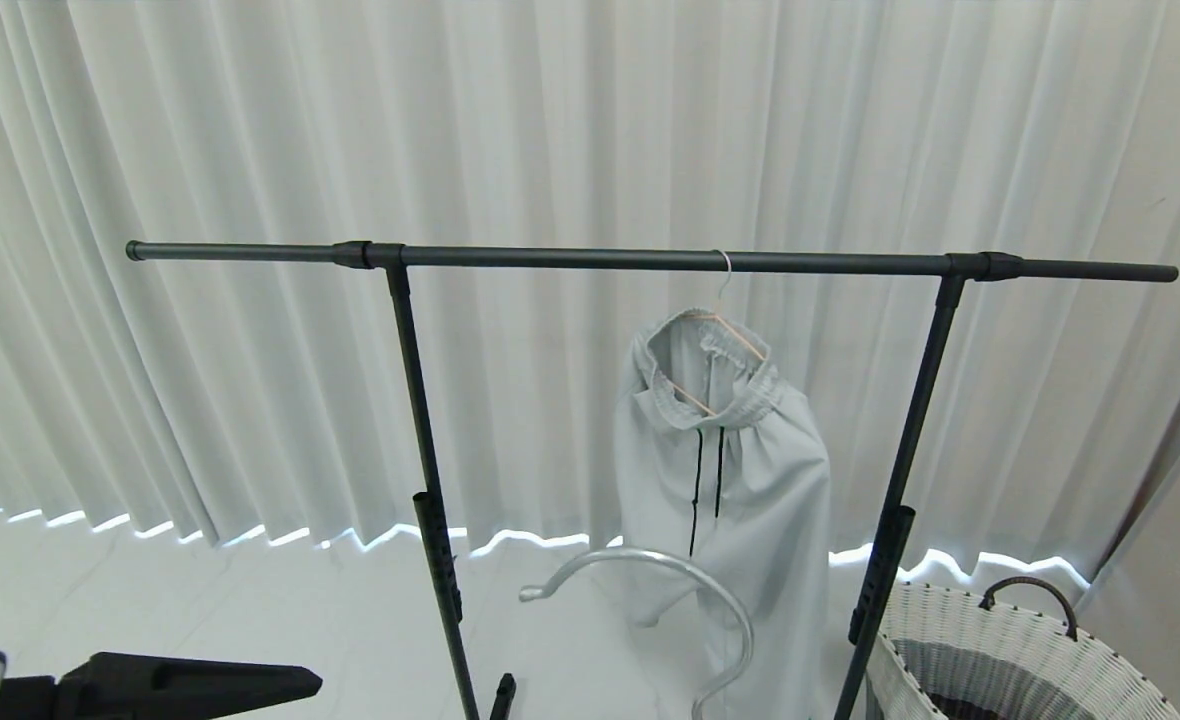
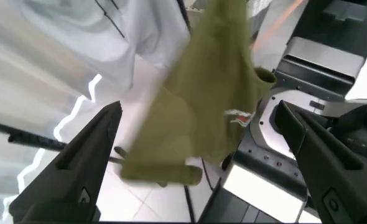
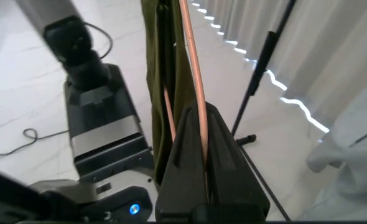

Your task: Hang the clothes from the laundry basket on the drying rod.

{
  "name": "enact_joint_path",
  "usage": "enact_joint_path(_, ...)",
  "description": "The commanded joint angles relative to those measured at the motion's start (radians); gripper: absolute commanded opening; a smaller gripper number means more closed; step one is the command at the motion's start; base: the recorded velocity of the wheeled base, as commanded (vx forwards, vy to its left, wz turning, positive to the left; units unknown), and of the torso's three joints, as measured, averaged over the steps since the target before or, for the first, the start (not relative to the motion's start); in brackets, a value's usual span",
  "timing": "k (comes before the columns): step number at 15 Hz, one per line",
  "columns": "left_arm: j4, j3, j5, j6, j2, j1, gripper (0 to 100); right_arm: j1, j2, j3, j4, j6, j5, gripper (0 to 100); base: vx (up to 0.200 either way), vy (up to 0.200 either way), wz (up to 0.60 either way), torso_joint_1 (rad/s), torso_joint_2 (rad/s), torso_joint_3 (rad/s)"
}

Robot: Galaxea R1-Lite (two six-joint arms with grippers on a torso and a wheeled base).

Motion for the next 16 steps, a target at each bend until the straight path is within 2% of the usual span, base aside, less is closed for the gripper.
enact_joint_path(1, -0.035, 0.029, -0.019, 0.006, 0.035, 0.003, 100, 0.029, -0.006, 0.004, 0.000, -0.001, 0.001, 0, 0.000, 0.000, 0.00, 0.000, 0.00, 0.000)
enact_joint_path(2, -0.101, 0.066, -0.053, 0.008, 0.066, -0.011, 100, 0.054, -0.003, 0.007, 0.000, -0.007, 0.001, 0, 0.000, 0.000, 0.00, 0.000, 0.00, 0.000)
enact_joint_path(5, -0.150, 0.134, -0.116, 0.006, 0.075, -0.023, 100, 0.103, -0.005, 0.032, 0.000, -0.010, -0.001, 0, 0.000, 0.000, 0.00, 0.000, 0.00, 0.000)
enact_joint_path(10, -0.250, 0.183, -0.125, -0.002, 0.127, -0.023, 100, 0.143, 0.007, 0.024, 0.000, -0.009, 0.001, 0, 0.000, 0.000, 0.00, 0.000, 0.00, 0.000)
enact_joint_path(16, -0.261, 0.224, -0.146, 0.000, 0.130, -0.025, 100, 0.143, 0.003, 0.016, 0.000, -0.010, 0.001, 0, 0.000, 0.000, 0.00, 0.000, 0.00, 0.000)
